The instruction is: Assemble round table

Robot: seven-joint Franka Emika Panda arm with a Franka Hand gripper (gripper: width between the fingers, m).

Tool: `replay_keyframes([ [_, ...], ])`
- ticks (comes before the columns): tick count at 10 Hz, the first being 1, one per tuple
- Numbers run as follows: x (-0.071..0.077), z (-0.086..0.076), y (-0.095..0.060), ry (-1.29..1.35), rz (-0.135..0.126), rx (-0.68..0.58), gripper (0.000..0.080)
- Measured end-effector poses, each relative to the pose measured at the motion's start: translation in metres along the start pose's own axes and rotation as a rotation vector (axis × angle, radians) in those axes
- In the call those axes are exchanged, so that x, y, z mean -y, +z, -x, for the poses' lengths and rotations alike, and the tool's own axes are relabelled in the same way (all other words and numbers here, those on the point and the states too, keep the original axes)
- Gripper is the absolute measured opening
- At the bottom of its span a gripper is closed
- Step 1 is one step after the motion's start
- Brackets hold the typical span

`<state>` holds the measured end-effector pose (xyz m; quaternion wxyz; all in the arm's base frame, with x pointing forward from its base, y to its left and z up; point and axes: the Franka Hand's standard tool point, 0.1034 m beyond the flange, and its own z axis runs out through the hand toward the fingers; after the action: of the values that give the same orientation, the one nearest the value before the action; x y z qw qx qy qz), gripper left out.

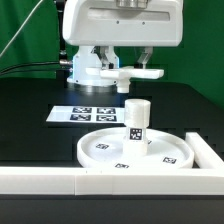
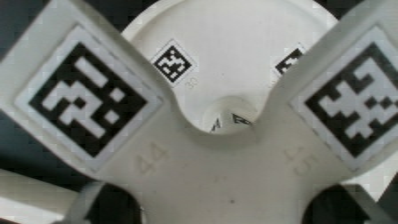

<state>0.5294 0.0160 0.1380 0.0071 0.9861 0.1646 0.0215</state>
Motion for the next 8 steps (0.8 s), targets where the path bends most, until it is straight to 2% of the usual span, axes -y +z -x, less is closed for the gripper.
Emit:
replay_keyframes([
  [2,0.008,-0.018,-0.007,-0.039,0.010,-0.011,0.0442],
  [3,0.010,-0.026,-0.005,-0.046,0.010,-0.006,0.0442],
  [6,0.010,-0.026,0.009,-0.049,0.011,0.014,0.0442],
  [8,0.012,-0.025,0.013,-0.054,0.009,0.020,0.0442],
])
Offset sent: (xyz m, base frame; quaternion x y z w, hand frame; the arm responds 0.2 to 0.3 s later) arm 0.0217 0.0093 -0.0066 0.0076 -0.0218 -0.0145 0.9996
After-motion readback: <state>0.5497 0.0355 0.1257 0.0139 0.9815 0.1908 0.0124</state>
